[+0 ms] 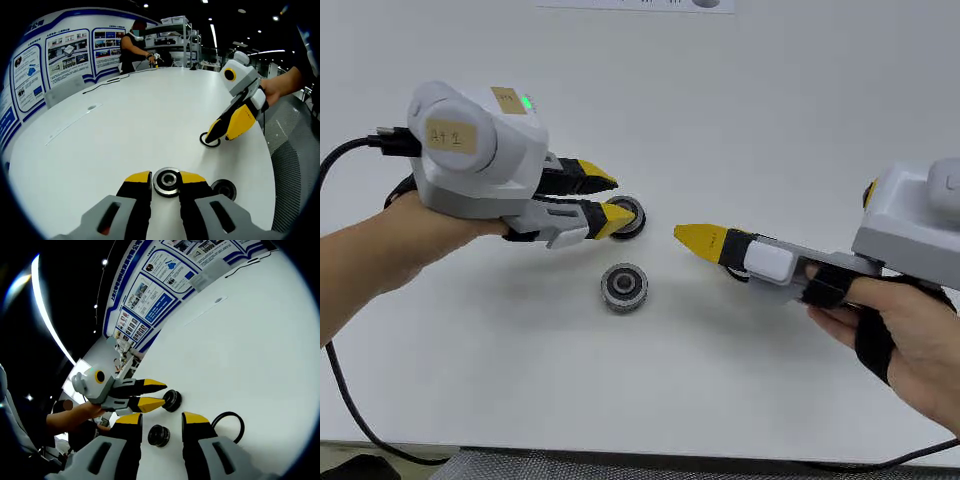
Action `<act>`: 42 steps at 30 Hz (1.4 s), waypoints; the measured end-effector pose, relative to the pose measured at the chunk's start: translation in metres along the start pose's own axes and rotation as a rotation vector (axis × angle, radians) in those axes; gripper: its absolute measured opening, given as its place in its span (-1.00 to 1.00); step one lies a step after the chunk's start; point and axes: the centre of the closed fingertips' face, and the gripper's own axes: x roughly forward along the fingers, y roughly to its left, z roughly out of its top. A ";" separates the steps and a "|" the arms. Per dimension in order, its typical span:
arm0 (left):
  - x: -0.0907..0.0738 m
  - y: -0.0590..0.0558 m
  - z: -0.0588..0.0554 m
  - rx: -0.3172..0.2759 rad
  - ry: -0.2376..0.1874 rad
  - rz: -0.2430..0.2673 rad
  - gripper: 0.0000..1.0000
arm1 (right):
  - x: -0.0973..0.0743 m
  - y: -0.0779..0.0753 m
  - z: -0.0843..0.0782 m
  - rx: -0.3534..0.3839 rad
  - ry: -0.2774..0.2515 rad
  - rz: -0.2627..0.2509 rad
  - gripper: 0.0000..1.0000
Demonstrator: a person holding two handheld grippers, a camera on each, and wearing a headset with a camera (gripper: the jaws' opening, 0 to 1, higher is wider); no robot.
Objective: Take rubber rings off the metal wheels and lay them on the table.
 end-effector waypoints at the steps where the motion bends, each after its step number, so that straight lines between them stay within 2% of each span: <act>1: 0.000 0.000 -0.001 -0.004 0.001 -0.004 -0.59 | 0.001 0.000 0.000 0.000 0.001 0.001 -0.35; 8: 0.000 -0.003 0.000 -0.019 -0.012 -0.023 -0.63 | 0.005 0.001 0.000 0.009 0.000 0.008 -0.35; 14: 0.002 -0.005 -0.005 -0.021 0.000 -0.029 -0.63 | 0.005 0.000 0.000 0.014 0.000 0.007 -0.35; 20: 0.001 -0.004 -0.004 -0.025 -0.005 -0.029 -0.67 | 0.005 -0.001 0.000 0.024 -0.003 0.007 -0.35; 23: 0.001 -0.005 -0.004 0.008 0.000 -0.038 -0.69 | 0.007 -0.001 0.000 0.021 0.005 0.010 -0.35; 34: -0.002 -0.007 -0.006 0.020 0.011 -0.046 -0.72 | 0.019 0.002 0.006 0.019 0.015 0.036 -0.33; 38: -0.002 -0.007 -0.006 0.023 0.011 -0.048 -0.73 | 0.027 0.002 0.007 0.025 0.025 0.047 -0.24; 42: -0.001 -0.006 -0.006 0.028 0.012 -0.053 -0.74 | 0.039 0.004 0.009 0.026 0.036 0.052 -0.01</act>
